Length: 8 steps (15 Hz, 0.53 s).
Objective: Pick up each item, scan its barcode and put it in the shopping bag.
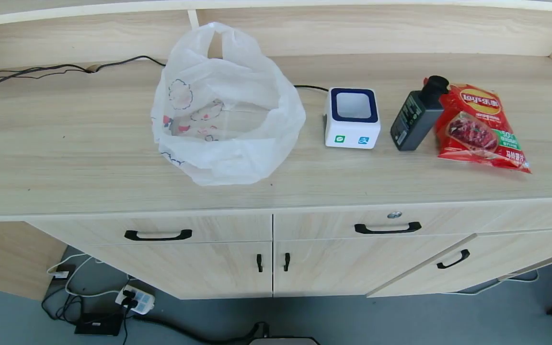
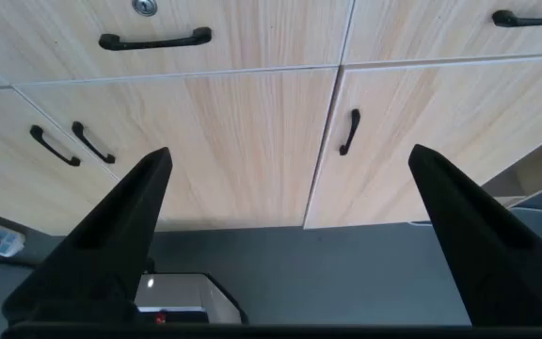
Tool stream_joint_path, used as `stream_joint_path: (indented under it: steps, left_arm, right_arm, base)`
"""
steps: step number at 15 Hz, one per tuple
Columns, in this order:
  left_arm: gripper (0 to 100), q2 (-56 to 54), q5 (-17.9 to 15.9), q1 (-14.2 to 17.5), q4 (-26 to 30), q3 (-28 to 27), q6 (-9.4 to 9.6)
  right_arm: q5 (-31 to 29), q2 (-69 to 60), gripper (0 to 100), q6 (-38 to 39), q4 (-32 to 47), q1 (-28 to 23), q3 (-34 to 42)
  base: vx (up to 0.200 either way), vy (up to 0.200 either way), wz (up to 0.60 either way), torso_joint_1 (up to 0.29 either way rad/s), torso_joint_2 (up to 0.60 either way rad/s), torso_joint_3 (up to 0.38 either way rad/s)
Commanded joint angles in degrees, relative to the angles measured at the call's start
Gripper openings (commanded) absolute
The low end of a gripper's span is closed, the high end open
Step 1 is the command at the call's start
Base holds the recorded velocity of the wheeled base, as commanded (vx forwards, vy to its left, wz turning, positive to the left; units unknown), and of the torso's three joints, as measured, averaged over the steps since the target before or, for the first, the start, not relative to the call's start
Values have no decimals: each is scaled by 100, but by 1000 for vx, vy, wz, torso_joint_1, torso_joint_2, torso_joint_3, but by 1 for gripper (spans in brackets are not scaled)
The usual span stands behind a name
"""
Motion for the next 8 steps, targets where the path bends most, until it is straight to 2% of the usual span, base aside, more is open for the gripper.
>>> stream_joint_path:
  steps: [1, 7, 8]
  left_arm:
    - [100, 9, -1, 5, -15, 0, -11]
    - [100, 9, -1, 5, -24, 0, -2]
    - [100, 9, -1, 5, -24, 0, -11]
  right_arm:
    - [-2, 9, 100, -1, 1, 2, 2]
    - [-2, 9, 100, -9, 1, 2, 2]
    - [-2, 9, 100, -106, 1, 2, 2]
  base:
    - [0, -200, 0, 12, 2, 2]
    - [200, 0, 0, -2, -2, 6]
    - [0, 0, 0, 0, 0, 0]
